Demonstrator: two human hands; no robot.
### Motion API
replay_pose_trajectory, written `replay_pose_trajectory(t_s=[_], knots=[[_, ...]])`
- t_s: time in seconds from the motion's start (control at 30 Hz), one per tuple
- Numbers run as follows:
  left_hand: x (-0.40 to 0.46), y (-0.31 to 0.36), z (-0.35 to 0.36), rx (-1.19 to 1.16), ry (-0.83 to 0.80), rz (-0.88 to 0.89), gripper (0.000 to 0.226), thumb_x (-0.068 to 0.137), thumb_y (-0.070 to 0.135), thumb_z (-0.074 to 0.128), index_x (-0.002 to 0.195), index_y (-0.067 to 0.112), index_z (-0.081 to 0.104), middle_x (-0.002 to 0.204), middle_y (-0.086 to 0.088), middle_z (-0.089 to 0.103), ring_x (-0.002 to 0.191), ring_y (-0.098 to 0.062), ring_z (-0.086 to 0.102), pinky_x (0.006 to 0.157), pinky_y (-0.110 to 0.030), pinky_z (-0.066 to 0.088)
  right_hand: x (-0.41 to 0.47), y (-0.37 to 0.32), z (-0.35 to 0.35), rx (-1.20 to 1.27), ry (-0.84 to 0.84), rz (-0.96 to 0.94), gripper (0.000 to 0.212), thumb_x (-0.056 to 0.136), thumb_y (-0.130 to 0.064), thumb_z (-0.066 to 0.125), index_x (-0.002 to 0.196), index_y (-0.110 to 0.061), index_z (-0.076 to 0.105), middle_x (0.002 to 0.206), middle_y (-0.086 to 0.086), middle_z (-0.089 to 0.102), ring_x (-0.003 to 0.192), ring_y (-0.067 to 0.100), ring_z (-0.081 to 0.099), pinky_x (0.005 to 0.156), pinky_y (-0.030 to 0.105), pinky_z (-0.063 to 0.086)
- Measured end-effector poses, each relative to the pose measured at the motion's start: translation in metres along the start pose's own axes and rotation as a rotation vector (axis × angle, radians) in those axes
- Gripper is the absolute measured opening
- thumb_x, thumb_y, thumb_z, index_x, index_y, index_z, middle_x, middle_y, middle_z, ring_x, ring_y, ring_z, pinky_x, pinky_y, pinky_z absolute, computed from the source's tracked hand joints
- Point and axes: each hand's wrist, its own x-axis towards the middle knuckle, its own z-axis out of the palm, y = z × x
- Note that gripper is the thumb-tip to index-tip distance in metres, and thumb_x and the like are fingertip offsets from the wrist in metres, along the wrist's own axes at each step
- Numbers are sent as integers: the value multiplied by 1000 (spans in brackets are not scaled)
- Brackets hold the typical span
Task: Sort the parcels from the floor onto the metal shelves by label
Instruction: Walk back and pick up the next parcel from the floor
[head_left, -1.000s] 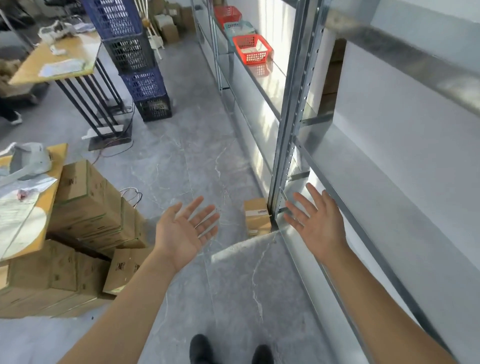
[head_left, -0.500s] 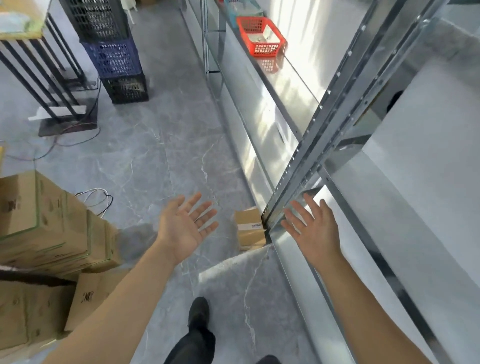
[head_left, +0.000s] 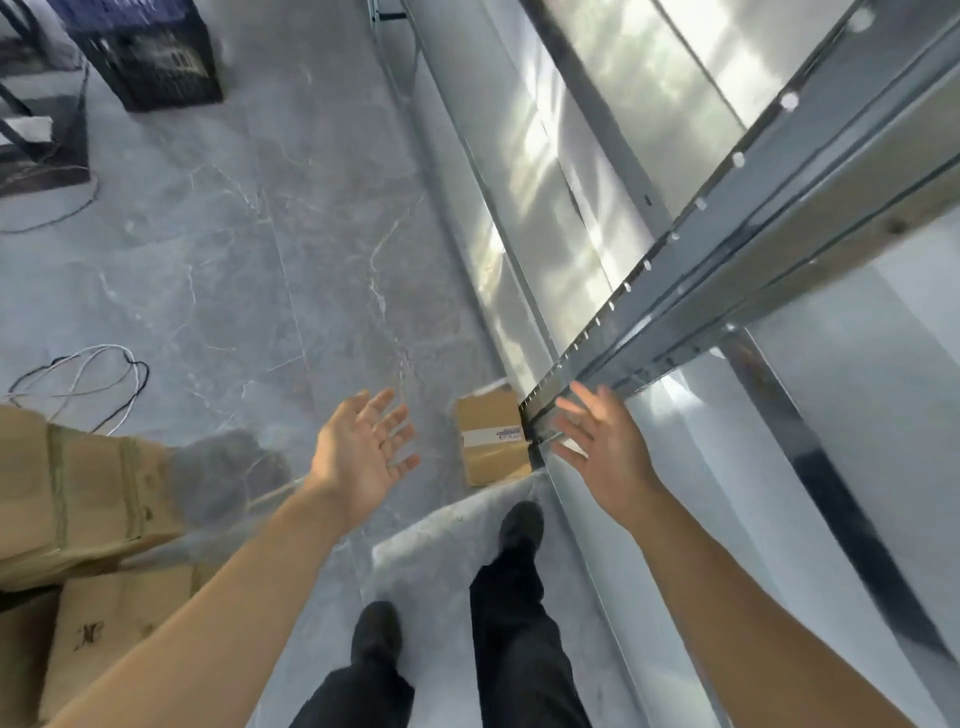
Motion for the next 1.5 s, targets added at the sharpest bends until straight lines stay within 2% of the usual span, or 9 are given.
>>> replay_pose_trajectory(t_s=[0.43, 0.57, 0.67, 0.83, 1.0, 1.17, 1.27, 1.4, 1.5], knots=[[277, -110, -24, 212, 141, -119, 47, 109, 42, 38, 153, 28, 48, 168, -2, 39, 146, -26, 43, 108, -50, 38, 272, 141, -35, -345, -17, 289, 24, 113, -28, 35, 124, -24, 57, 147, -1, 53, 150, 23, 37, 125, 50, 26], [325, -137, -40, 255, 135, -163, 55, 110, 45, 37, 162, 27, 36, 171, 0, 33, 155, -25, 34, 121, -54, 32, 319, 182, -38, -410, 47, 356, 25, 112, -31, 38, 102, -29, 60, 96, -16, 60, 100, 12, 56, 96, 28, 42], [353, -152, -51, 295, 130, -205, 60, 110, 48, 37, 165, 26, 27, 173, -2, 28, 157, -24, 31, 122, -54, 31, 341, 198, -38, -449, 40, 369, 28, 112, -34, 36, 93, -36, 56, 105, -10, 58, 89, 4, 55, 91, 25, 39], [387, -177, -66, 329, 144, -273, 67, 109, 52, 36, 167, 23, 20, 175, -4, 22, 159, -24, 27, 124, -54, 29, 379, 225, -51, -520, 65, 421, 46, 113, -34, 34, 150, -14, 51, 156, 11, 51, 148, 25, 43, 90, 24, 33], [413, -200, -61, 401, 119, -308, 64, 111, 49, 32, 167, 24, 15, 177, 2, 15, 160, -22, 22, 122, -53, 30, 425, 261, -74, -583, 80, 442, 57, 107, -56, 33, 151, -23, 52, 144, -4, 52, 147, 26, 44, 110, 32, 34], [448, -221, -64, 474, 148, -316, 65, 110, 52, 30, 168, 25, 16, 176, 3, 17, 159, -24, 24, 122, -54, 30, 481, 317, -112, -635, 53, 360, 104, 68, -100, 30, 148, -38, 53, 153, -1, 58, 141, 23, 50, 123, 53, 32], [454, -223, -51, 501, 86, -358, 50, 111, 47, 32, 152, 22, 48, 157, 2, 49, 145, -21, 44, 109, -45, 34, 466, 296, -86, -543, 61, 399, 67, 100, -73, 28, 138, -32, 64, 134, -1, 68, 126, 21, 59, 117, 49, 39], [446, -222, -48, 500, 133, -253, 34, 113, 30, 33, 102, 23, 64, 111, 5, 64, 97, -8, 60, 95, -30, 34, 447, 279, -60, -696, 9, 148, 48, 101, -57, 37, 118, -28, 71, 117, -1, 76, 109, 22, 68, 101, 46, 53], [420, -211, -64, 453, 206, -210, 33, 110, 42, 37, 111, 27, 65, 123, 1, 69, 110, -15, 63, 103, -41, 46, 417, 261, -36, -783, 4, -71, 20, 107, -30, 49, 101, -23, 67, 96, 7, 72, 89, 31, 66, 74, 29, 54]])
